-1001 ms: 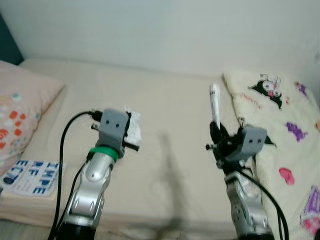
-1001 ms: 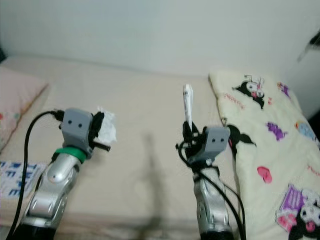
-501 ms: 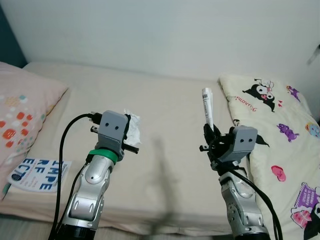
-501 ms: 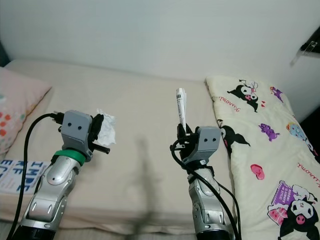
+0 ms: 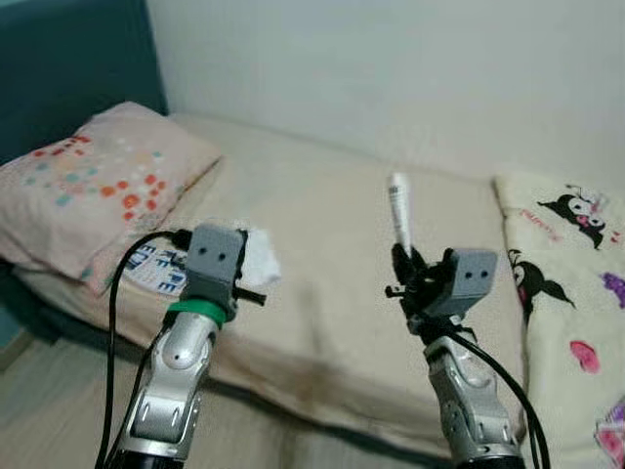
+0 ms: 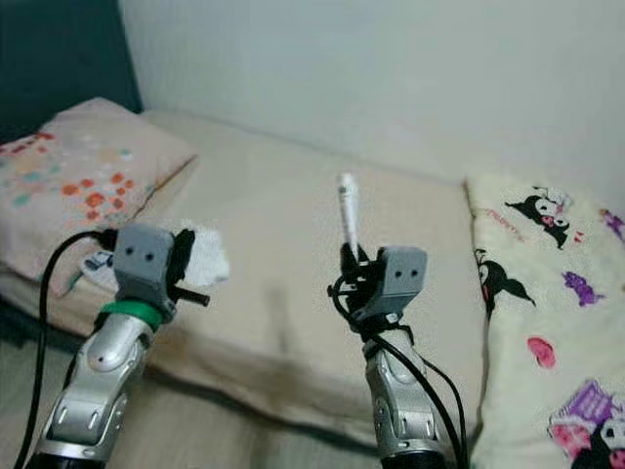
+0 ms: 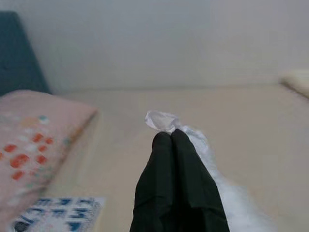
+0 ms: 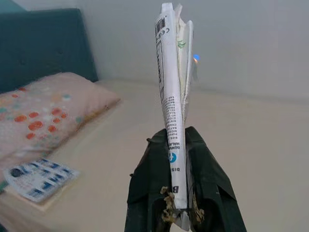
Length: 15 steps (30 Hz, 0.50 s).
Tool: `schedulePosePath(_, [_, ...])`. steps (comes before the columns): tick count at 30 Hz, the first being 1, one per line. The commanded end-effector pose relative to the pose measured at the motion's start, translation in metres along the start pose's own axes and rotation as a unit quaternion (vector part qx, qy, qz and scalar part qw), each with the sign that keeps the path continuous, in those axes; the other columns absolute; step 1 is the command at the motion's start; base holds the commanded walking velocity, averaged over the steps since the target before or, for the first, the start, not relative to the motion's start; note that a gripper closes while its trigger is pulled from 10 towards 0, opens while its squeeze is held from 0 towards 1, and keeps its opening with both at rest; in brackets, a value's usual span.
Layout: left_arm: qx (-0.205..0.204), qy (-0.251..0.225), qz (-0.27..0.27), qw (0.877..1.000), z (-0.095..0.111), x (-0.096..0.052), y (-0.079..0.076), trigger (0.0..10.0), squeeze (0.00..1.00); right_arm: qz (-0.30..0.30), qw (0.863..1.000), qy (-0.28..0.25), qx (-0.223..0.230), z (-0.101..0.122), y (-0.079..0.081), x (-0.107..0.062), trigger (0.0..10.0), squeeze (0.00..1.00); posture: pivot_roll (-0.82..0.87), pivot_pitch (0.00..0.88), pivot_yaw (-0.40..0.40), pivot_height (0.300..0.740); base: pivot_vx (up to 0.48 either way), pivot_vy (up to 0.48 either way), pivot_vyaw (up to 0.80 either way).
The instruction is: Clean up the room
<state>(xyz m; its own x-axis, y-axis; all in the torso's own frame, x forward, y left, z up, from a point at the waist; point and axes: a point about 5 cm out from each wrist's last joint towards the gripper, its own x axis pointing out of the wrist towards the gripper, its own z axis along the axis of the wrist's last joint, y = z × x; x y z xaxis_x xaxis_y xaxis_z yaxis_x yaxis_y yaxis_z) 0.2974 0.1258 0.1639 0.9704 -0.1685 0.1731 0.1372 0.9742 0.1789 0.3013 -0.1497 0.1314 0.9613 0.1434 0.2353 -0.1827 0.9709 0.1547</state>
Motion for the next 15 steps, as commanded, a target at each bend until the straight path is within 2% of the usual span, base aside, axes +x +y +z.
schedulePosePath(1, [0.003,0.002,-0.010,1.000,0.000,0.000,-0.004,10.0,0.00,-0.010,1.000,0.002,0.004,-0.001,-0.004,-0.003,10.0,0.00,0.08,0.018,-0.078,0.735,-0.364,0.000,0.00])
schedulePosePath(7, [0.004,0.003,-0.009,1.000,0.000,0.000,-0.003,10.0,0.00,-0.003,1.000,0.003,0.002,-0.001,-0.002,-0.003,10.0,0.00,0.09,0.023,-0.074,0.735,-0.359,0.000,0.00])
schedulePosePath(10, [0.004,0.004,-0.008,1.000,0.000,-0.001,-0.003,10.0,0.00,0.000,1.000,0.004,0.004,-0.001,-0.001,-0.003,10.0,0.00,0.09,0.024,-0.076,0.735,-0.341,0.000,0.46])
schedulePosePath(12, [0.007,0.012,-0.009,1.000,-0.002,-0.001,-0.003,10.0,0.00,0.001,1.000,0.005,0.005,-0.001,-0.002,-0.002,10.0,0.00,0.09,0.024,-0.076,0.735,0.000,0.000,0.77])
schedulePosePath(15, [0.007,0.081,-0.030,0.996,-0.023,-0.005,-0.006,10.0,0.00,-0.006,1.000,0.030,-0.001,-0.013,-0.006,-0.005,10.0,0.00,0.09,0.023,-0.075,0.735,0.000,0.000,0.78])
